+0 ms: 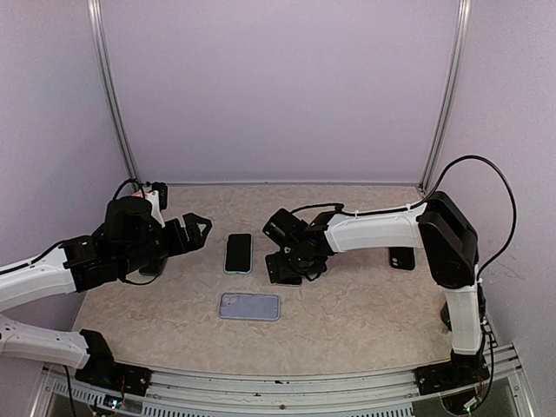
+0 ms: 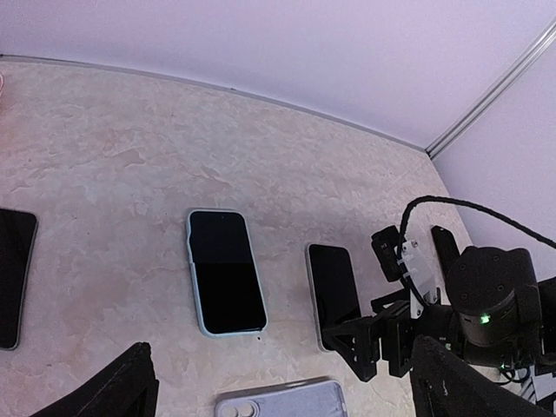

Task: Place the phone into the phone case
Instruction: Adjust the phone at the center of the board, then pick up the phone at the center of the board, then pass from the right arm to the left, then pass from the left arm to the right

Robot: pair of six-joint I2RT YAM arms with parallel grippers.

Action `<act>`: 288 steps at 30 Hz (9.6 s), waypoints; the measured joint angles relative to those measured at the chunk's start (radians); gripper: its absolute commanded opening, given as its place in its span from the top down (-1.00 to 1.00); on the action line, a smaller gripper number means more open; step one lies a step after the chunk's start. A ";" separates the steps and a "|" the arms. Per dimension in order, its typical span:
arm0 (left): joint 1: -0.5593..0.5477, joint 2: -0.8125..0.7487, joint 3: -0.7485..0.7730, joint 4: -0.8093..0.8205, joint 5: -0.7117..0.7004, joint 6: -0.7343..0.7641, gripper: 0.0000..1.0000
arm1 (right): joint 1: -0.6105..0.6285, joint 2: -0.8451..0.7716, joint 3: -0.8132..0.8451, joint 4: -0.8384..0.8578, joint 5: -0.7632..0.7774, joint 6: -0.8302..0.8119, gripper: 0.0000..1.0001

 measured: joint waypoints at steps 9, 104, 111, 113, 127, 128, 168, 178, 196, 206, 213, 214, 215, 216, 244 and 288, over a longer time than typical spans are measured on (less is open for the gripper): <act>0.000 -0.025 -0.023 -0.001 -0.015 0.000 -0.98 | 0.000 0.010 0.000 0.010 0.023 0.060 -0.99; -0.005 0.224 0.055 0.049 0.134 0.012 -0.98 | -0.137 -0.238 -0.365 0.412 -0.198 -0.510 -0.47; -0.005 0.349 0.146 0.073 0.222 0.049 -0.98 | -0.135 -0.287 -0.390 0.439 -0.198 -0.522 -0.84; -0.005 0.354 0.147 0.074 0.228 0.049 -0.98 | -0.133 -0.266 -0.351 0.399 -0.190 -0.520 -0.91; 0.003 0.277 0.103 0.071 0.209 0.048 -0.98 | -0.101 -0.056 -0.075 0.058 -0.148 -0.458 -0.98; 0.005 0.271 0.100 0.069 0.209 0.048 -0.98 | -0.101 -0.052 -0.065 0.039 -0.149 -0.455 -0.98; 0.020 0.276 0.053 0.080 0.239 0.047 -0.98 | -0.090 -0.039 -0.063 -0.072 -0.138 -0.502 -0.43; 0.036 0.398 0.105 0.140 0.422 0.058 -0.98 | -0.059 -0.295 -0.318 0.145 -0.099 -0.573 -0.40; -0.017 0.622 0.293 0.225 0.637 0.053 -0.76 | 0.044 -0.485 -0.513 0.417 -0.056 -0.665 -0.40; -0.017 0.653 0.294 0.254 0.692 0.037 -0.49 | 0.070 -0.512 -0.554 0.482 -0.049 -0.686 -0.39; -0.018 0.654 0.294 0.278 0.719 0.023 -0.08 | 0.085 -0.542 -0.575 0.519 -0.050 -0.700 -0.39; -0.018 0.654 0.294 0.280 0.721 0.023 0.00 | 0.087 -0.546 -0.578 0.526 -0.051 -0.703 -0.39; -0.019 0.654 0.294 0.283 0.723 0.021 0.07 | 0.088 -0.547 -0.581 0.529 -0.052 -0.703 -0.39; -0.019 0.655 0.294 0.285 0.724 0.020 0.17 | 0.090 -0.549 -0.583 0.531 -0.052 -0.704 -0.39; -0.003 0.413 0.059 0.439 0.685 0.048 1.00 | -0.131 -0.853 -0.827 0.747 -0.357 -0.471 -0.99; -0.073 0.366 -0.124 1.116 0.583 -0.018 1.00 | -0.159 -0.633 -0.818 1.500 -1.003 0.190 -0.71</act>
